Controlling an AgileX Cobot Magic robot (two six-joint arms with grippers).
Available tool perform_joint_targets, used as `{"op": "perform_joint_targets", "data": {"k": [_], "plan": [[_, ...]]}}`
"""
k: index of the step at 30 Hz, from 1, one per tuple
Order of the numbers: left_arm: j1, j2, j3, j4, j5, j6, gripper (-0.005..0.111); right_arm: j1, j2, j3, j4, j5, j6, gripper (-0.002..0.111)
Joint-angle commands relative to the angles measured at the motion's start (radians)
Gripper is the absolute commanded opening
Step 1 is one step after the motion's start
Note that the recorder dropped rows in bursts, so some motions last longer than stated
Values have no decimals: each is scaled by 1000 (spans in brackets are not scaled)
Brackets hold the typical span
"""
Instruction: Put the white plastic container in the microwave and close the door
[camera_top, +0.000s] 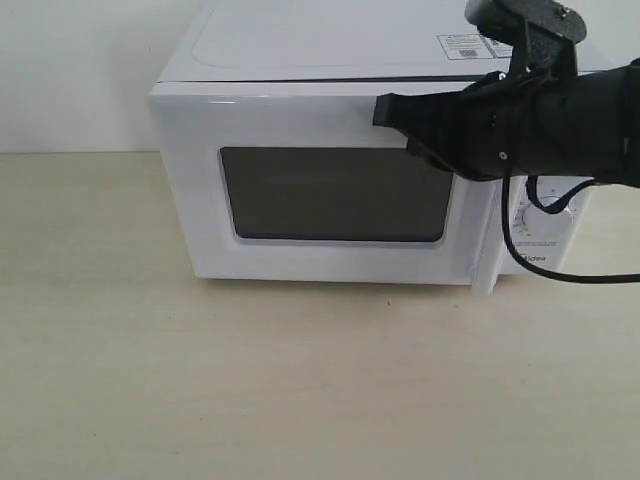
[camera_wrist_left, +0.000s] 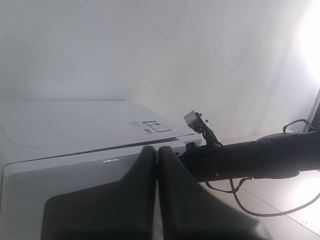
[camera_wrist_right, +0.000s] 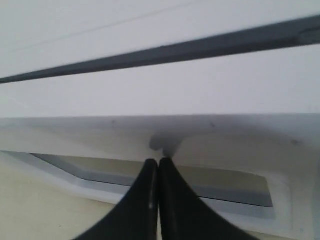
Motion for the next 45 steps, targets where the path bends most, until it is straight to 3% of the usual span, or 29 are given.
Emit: {"op": "perform_joint_targets", "data": {"k": [1, 22, 35, 45], "plan": [[0, 5, 6, 5, 20, 7, 4, -10, 30, -32, 1, -100, -10, 0], [0, 5, 6, 10, 23, 13, 4, -10, 15, -55, 1, -41, -18, 0], [0, 5, 6, 10, 58, 13, 4, -10, -327, 144, 1, 30, -28, 0], [0, 5, 6, 10, 57, 13, 4, -10, -507, 159, 1, 30, -28, 0]]}}
